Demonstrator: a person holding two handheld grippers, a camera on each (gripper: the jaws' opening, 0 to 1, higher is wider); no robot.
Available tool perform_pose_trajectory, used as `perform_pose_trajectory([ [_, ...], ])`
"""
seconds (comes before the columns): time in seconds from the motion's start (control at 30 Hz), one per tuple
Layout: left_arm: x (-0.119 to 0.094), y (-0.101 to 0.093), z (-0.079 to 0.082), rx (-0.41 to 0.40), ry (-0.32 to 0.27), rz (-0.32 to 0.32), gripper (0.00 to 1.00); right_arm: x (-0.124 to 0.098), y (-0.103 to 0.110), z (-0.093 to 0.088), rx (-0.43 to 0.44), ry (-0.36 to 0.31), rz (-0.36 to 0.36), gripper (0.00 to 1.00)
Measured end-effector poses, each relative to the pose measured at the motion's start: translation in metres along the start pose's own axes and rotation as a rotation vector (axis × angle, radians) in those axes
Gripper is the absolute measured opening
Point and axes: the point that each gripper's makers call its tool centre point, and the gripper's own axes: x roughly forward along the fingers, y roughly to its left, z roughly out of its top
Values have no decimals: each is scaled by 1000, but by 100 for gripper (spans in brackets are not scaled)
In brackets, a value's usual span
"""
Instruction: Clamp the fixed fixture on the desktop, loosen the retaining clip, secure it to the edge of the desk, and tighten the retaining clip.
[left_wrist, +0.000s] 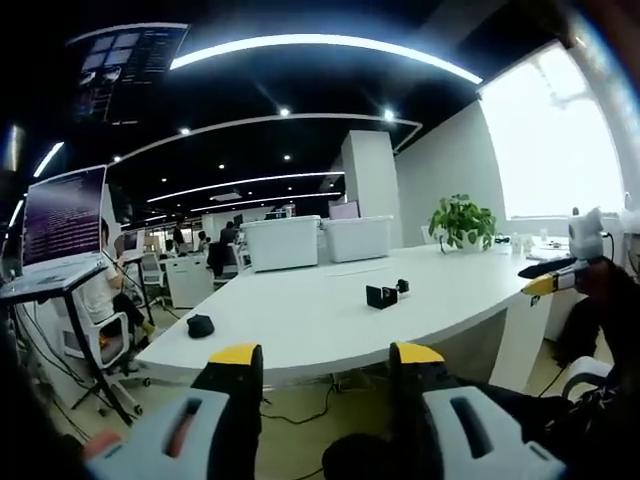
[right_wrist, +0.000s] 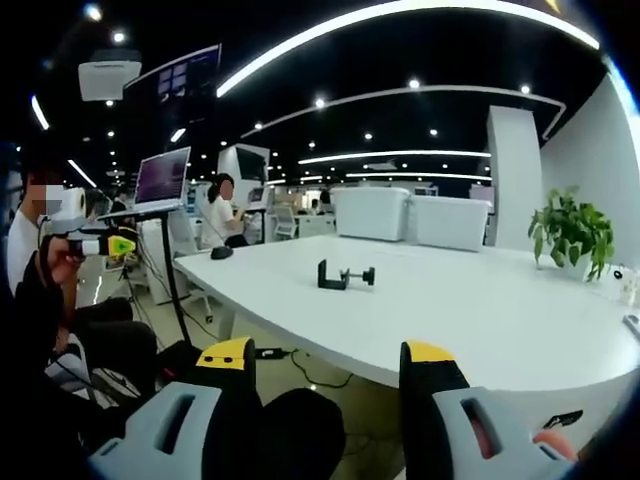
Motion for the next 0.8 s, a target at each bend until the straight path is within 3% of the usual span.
perform_pose_trajectory([
  [0.2, 40, -26, -13, -16, 26, -87, 50, 4, -3, -4, 9, 10, -9, 55],
  [0.5, 88, -44, -17, -12, 26, -139, 50, 21, -16, -8, 20, 21, -16, 53],
  [0.8, 151, -58, -27, 4, 29, -150, 51, 66, -34, 4, 8, 9, -17, 53],
])
